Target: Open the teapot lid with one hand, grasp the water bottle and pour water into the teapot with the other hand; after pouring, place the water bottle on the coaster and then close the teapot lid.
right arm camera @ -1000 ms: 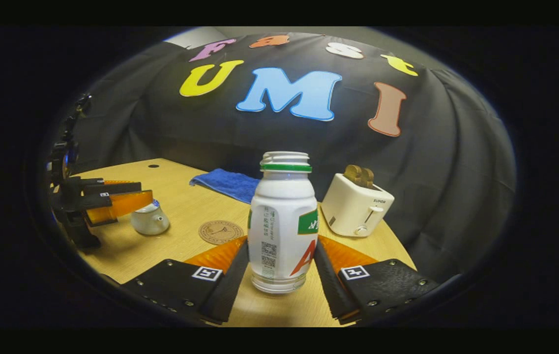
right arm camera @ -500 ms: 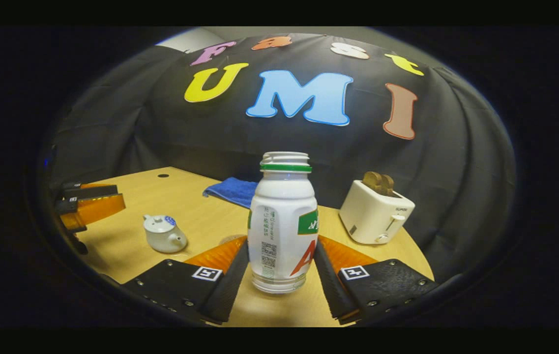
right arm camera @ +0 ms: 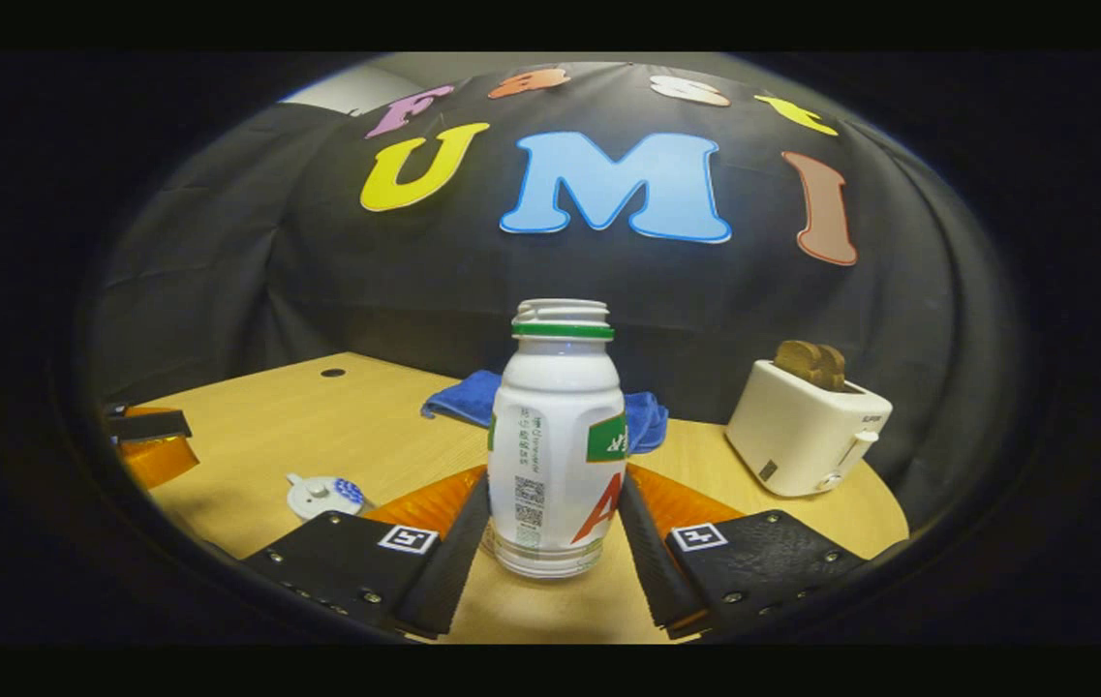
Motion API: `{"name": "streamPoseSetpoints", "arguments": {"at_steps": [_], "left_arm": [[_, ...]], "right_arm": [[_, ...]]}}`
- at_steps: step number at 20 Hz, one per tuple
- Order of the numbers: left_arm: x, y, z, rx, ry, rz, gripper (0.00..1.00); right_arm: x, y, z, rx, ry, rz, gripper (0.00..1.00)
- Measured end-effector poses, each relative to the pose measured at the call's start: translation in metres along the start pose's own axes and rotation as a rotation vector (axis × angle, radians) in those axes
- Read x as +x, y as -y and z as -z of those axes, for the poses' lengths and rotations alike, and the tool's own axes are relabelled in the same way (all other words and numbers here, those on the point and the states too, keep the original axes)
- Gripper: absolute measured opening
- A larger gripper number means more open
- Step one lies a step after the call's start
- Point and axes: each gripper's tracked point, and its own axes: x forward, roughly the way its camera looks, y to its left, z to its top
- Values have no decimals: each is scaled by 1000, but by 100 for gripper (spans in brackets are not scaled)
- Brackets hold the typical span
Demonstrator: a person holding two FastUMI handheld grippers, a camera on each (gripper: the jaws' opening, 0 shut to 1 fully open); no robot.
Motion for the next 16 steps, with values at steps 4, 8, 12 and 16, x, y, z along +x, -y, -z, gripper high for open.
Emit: {"name": "streamPoseSetpoints", "arguments": {"at_steps": [4, 8, 12, 16], "left_arm": [[-5, -16, 1, -17, 7, -28, 76], [-9, -29, 4, -36, 9, -46, 76], [-8, -35, 8, -55, 6, -54, 76], [-8, -36, 10, -66, 5, -55, 76]], "right_arm": [[16, -8, 0, 40, 19, -15, 73], [27, -11, 5, 52, 19, -16, 73], [33, -10, 12, 59, 9, -13, 73], [38, -8, 20, 88, 1, -13, 73]]}}
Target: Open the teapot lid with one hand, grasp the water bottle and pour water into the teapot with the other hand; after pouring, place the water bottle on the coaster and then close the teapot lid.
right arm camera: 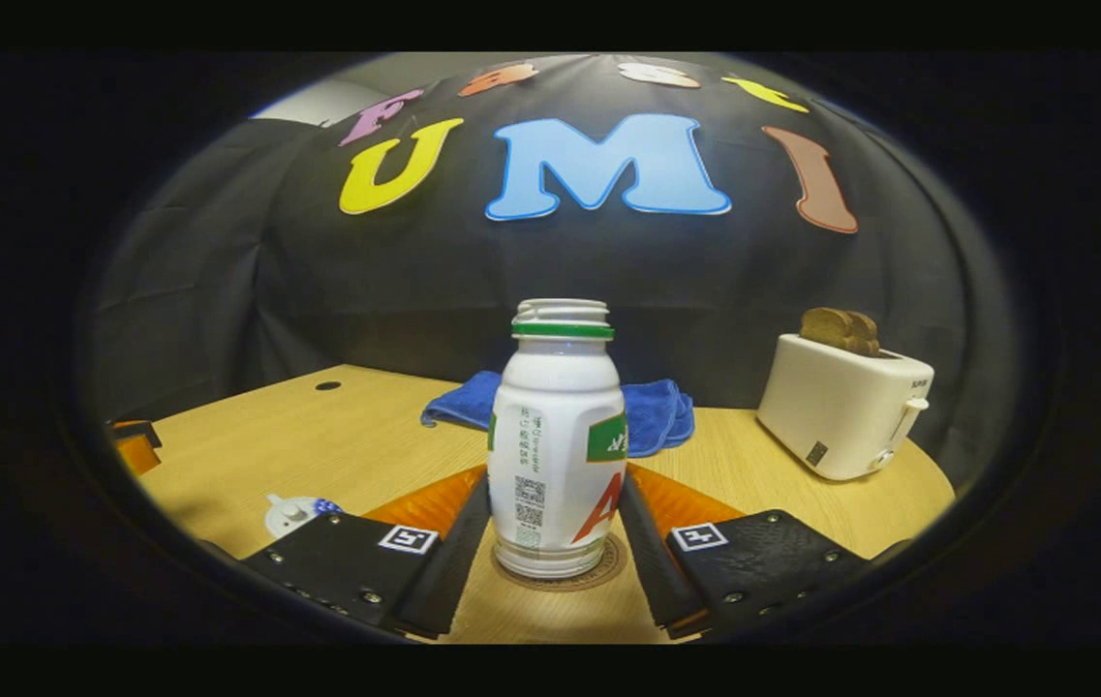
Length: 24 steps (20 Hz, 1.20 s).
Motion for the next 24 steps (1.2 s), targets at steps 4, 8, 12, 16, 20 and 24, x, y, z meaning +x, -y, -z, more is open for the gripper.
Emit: {"name": "streamPoseSetpoints", "arguments": {"at_steps": [4, 8, 12, 16, 20, 24], "left_arm": [[0, -1, 3, -4, -5, 0, 76], [2, 3, 3, -5, -7, 4, 76], [2, 6, 3, 2, -6, 9, 76], [1, 10, 1, 3, -3, 17, 76], [-2, 20, -4, 8, 7, 28, 76], [-7, 35, -9, 15, 16, 44, 76]], "right_arm": [[1, 1, 3, 12, 3, 2, 73], [0, 1, 5, -7, 14, 1, 73], [-3, -1, 3, -18, 22, -6, 77], [-10, -2, -2, -34, 45, 1, 97], [-28, -1, -14, -61, 87, 21, 97], [-47, -1, -24, -72, 120, 31, 99]]}}
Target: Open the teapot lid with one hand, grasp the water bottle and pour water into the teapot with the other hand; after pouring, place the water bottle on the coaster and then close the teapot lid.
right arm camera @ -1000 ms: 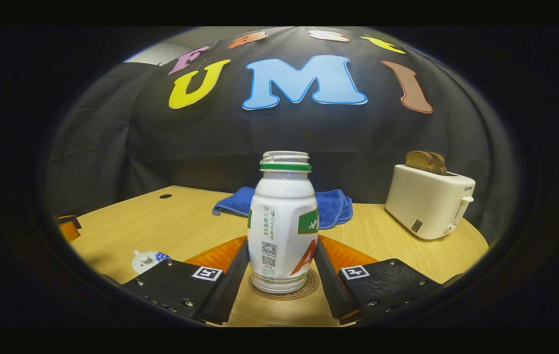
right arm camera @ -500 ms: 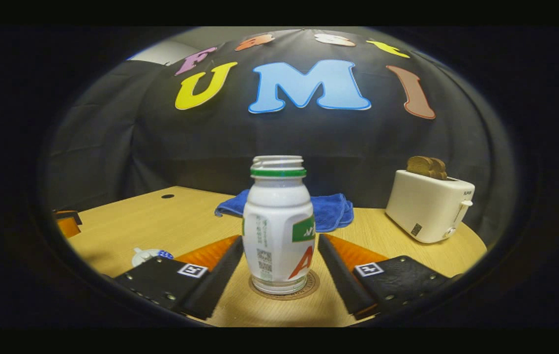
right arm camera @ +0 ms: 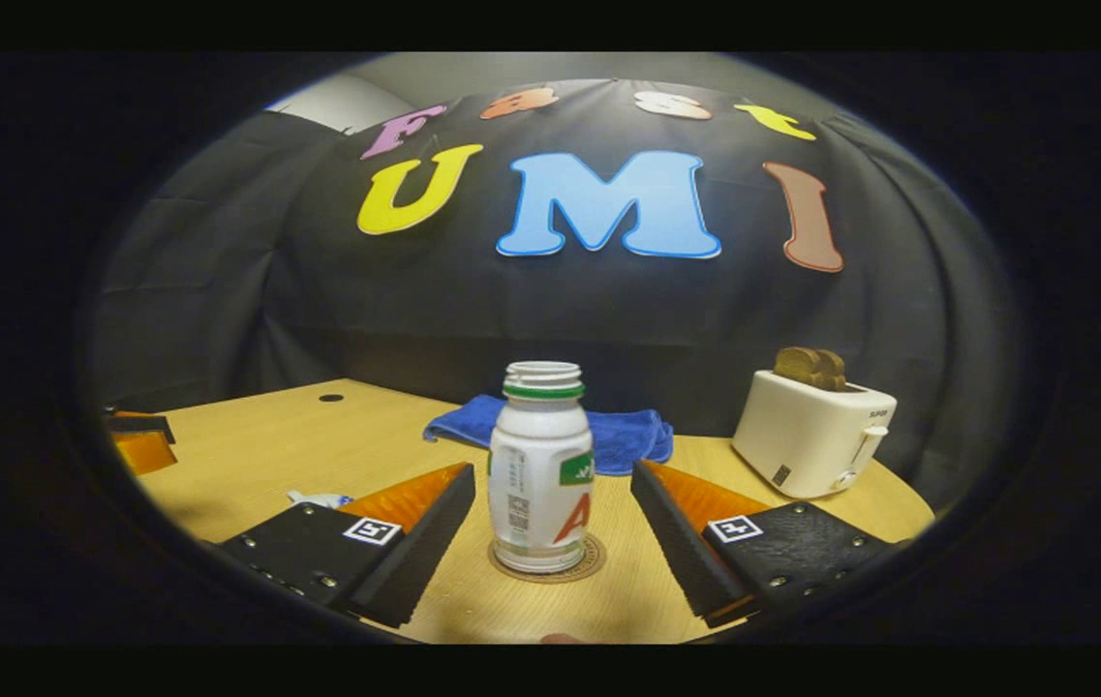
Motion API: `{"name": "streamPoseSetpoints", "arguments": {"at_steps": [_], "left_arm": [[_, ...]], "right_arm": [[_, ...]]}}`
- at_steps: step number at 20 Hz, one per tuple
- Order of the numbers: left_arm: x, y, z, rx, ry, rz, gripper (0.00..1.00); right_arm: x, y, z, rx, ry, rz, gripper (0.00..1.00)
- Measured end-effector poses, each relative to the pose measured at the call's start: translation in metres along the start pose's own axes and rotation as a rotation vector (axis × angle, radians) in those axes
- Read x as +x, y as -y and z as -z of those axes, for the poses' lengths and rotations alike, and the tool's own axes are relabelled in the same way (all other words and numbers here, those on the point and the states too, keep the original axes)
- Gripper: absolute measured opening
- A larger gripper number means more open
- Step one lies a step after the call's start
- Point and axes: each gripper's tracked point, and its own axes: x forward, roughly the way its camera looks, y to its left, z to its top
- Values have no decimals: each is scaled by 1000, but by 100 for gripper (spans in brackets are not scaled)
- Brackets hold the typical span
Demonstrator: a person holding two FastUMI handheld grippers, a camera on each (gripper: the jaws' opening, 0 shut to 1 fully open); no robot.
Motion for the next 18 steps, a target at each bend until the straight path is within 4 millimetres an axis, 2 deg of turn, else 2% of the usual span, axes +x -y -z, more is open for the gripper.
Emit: {"name": "streamPoseSetpoints", "arguments": {"at_steps": [5, 6, 8, 14, 18], "left_arm": [[-10, 17, -9, 7, 19, 5, 76], [-12, 20, -11, 8, 28, 0, 76], [-17, 27, -12, 9, 46, -16, 76], [-28, 54, -1, 49, 79, -28, 76], [-33, 72, 11, 69, 94, -18, 77]], "right_arm": [[-31, 0, -5, 41, 10, 4, 99], [-42, 1, -5, 54, 9, 15, 97], [-66, -1, -3, 105, 13, 43, 99], [-132, -14, 6, 131, 60, 125, 99], [-153, -20, 20, 111, 81, 181, 99]]}}
